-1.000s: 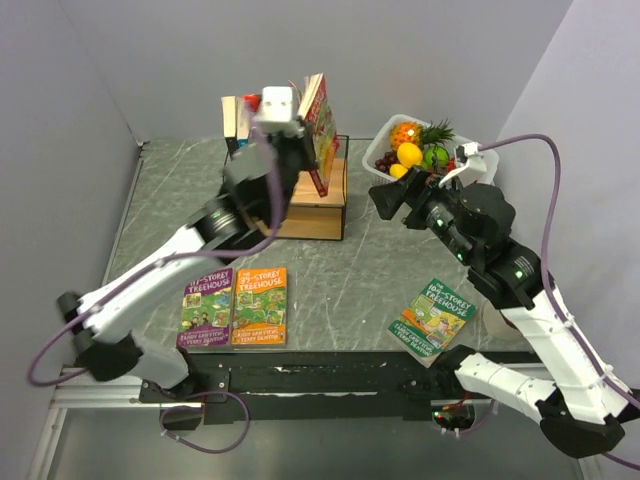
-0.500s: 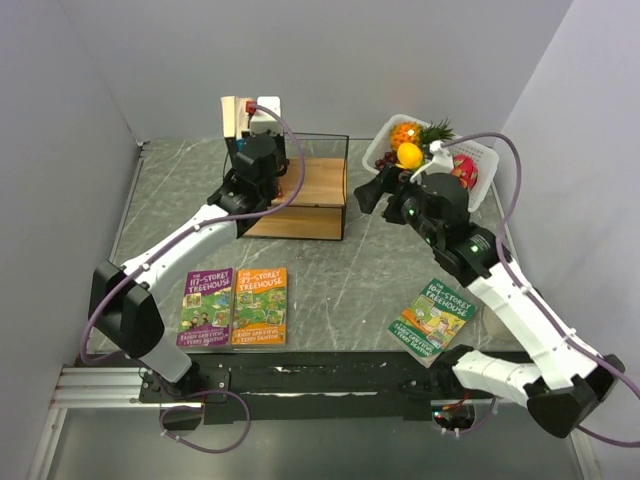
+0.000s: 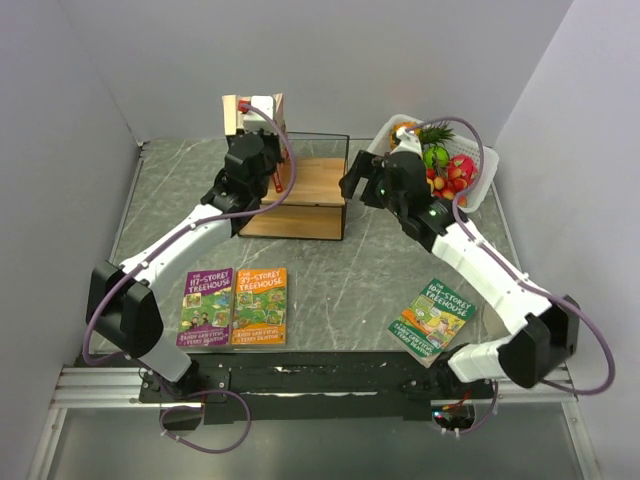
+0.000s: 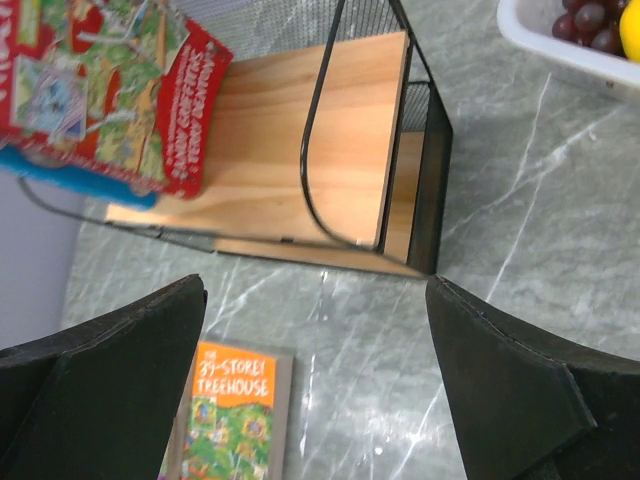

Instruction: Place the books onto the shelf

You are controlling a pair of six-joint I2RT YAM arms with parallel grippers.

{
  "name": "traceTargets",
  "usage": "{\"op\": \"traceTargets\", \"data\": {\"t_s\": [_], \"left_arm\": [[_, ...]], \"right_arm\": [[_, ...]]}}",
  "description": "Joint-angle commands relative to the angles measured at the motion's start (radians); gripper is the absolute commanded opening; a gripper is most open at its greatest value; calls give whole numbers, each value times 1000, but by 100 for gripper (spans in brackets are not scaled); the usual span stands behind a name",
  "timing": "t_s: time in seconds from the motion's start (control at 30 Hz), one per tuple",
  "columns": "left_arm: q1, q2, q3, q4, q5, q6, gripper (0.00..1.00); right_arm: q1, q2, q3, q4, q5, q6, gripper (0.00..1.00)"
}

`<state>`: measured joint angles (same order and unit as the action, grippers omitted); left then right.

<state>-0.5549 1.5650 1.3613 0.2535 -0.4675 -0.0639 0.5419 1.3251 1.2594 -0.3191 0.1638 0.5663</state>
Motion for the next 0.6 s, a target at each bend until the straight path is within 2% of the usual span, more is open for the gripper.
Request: {"op": "traceTargets", "data": {"t_s": [0.0,0.17,0.23,0.33,0.47,0.5,0.57], "left_arm": [[9,-46,-37,82,46,-8,1],[7,-49,-57,56,27,4,1],[9,-52,-57,50,9,4,4],[7,-57,-51,33,-8,6,16],[7,-65,-44,12,-25,9,29],[9,-66,-41,0,-23,10,36],[9,-74,-39,-8,-29,10,41]], "right_arm": [[-28,69,109,32,40,-26,96],[-57,157,164,31,17,-36,89],[-63,180,170,34,2,-37,85],[-63,189,169,48,-15,-34,81],[-66,189,163,58,-30,-26,81],[-65,189,163,60,-33,-26,81],[-66,187,160,63,-37,-26,81]]}}
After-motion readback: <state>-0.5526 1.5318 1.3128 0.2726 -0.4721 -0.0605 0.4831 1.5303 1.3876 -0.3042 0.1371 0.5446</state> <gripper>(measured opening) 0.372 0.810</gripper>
